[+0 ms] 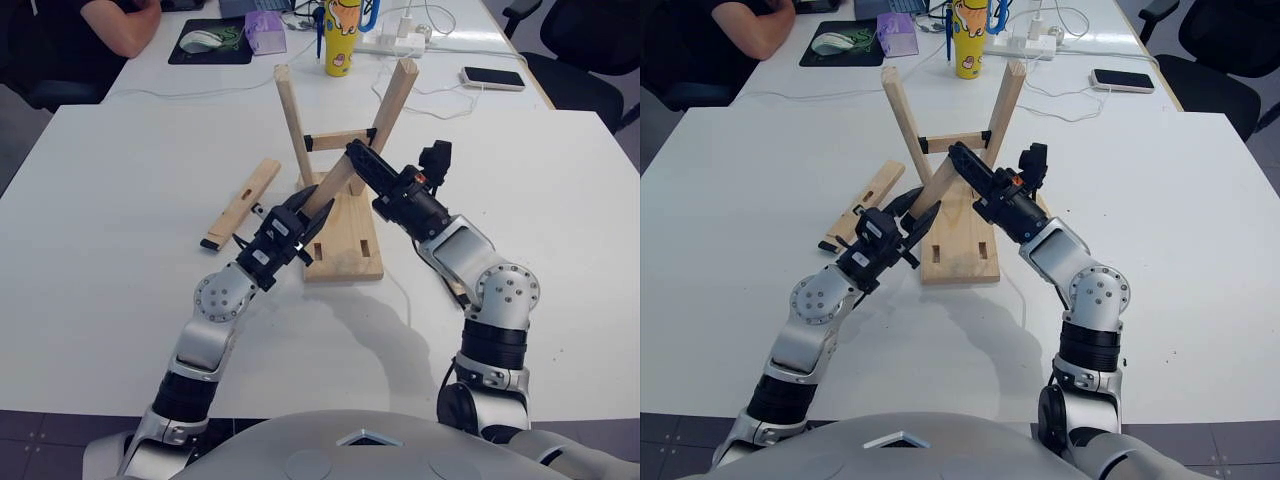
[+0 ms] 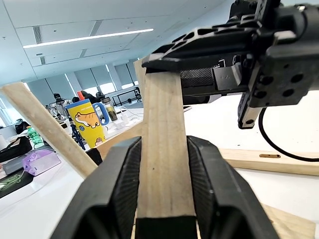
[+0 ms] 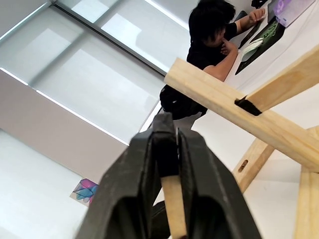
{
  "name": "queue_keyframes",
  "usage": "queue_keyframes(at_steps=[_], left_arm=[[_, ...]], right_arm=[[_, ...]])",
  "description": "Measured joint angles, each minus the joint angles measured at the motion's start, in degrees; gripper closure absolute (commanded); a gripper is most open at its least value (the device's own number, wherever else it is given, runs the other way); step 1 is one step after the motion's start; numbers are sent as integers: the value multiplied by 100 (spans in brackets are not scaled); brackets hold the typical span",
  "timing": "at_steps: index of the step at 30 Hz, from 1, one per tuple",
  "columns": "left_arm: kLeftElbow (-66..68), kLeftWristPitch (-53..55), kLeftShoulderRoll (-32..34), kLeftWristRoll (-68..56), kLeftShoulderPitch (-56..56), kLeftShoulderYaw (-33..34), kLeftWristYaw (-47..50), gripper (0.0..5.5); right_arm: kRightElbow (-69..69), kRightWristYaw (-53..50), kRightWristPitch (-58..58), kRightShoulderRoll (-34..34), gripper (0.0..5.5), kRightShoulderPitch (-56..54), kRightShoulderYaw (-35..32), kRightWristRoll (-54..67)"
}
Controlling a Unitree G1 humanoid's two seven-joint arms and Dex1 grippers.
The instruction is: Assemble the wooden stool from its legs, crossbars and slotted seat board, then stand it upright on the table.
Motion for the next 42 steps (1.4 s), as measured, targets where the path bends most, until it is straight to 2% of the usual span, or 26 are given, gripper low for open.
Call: queue_keyframes(at_steps=[3, 4, 10, 14, 17, 22, 26, 34, 42], left_arm=[[0, 95, -35, -40, 2, 7, 1, 418], [-2, 149, -60, -96, 5, 11, 2, 381], [-142, 197, -244, -724, 41, 219, -9, 302], [-309, 319, -301, -1579, 128, 557, -168, 299], [-302, 325, -222, -1955, 189, 926, -283, 299], [-219, 268, -81, -2036, 259, 1291, -296, 299], [-256, 155, -95, -1897, 465, 1377, -118, 299], [-257, 35, -160, -1683, 545, 1230, -30, 299], [-210, 36, -119, -1682, 490, 1199, -85, 299]], right_arm=[[17, 26, -79, -31, 505, -12, 88, -164], [24, 44, -89, -55, 506, -30, 110, -235], [43, 166, -111, -208, 507, -79, 307, -625], [22, 238, -200, -442, 507, -67, 324, -1116], [-189, 239, -307, -761, 507, 177, 25, -1274], [-583, 214, -511, -1617, 507, 615, -736, -1718], [-712, 428, -753, -2148, 507, 670, -847, -2242], [-557, 773, -1685, -2190, 507, 1134, -760, -3409], [-389, 940, -2023, -1912, 507, 1432, -707, -3701]])
